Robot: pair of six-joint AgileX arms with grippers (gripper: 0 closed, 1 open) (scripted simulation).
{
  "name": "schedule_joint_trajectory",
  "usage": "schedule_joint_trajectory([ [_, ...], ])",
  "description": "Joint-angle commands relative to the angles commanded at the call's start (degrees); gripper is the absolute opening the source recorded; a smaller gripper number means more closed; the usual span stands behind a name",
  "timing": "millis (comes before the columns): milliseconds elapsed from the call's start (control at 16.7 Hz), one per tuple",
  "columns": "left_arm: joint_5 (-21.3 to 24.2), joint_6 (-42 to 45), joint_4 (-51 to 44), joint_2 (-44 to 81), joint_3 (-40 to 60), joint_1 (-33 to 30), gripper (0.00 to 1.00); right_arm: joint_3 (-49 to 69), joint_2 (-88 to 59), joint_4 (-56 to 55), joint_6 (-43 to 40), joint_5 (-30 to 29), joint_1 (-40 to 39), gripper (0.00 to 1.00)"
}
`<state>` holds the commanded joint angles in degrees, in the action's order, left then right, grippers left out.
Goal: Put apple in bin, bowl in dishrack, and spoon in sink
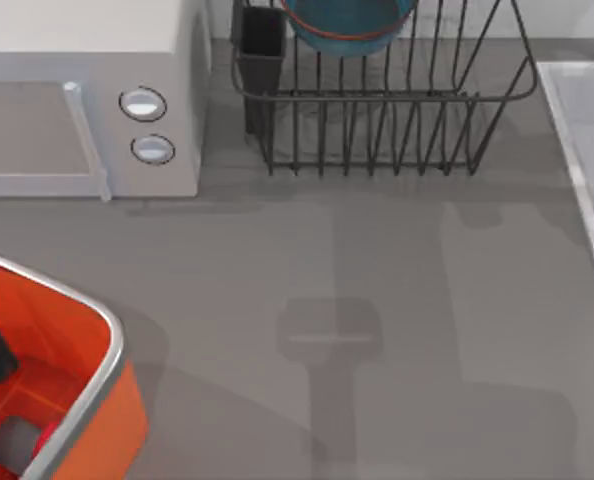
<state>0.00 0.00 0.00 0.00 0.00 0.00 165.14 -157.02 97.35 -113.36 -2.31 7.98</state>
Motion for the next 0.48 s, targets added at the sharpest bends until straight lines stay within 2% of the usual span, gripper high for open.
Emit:
schedule_joint_trajectory([
  [180,0.0,0.0,0.0,0.0,0.0,0.0,1.0,-5.8,2.1,-4.3,0.1,0.0,0.0,0.0],
  [480,0.0,0.0,0.0,0.0,0.0,0.0,1.0,-22.3,6.7,-14.2,-0.1,0.1,0.1,0.0],
])
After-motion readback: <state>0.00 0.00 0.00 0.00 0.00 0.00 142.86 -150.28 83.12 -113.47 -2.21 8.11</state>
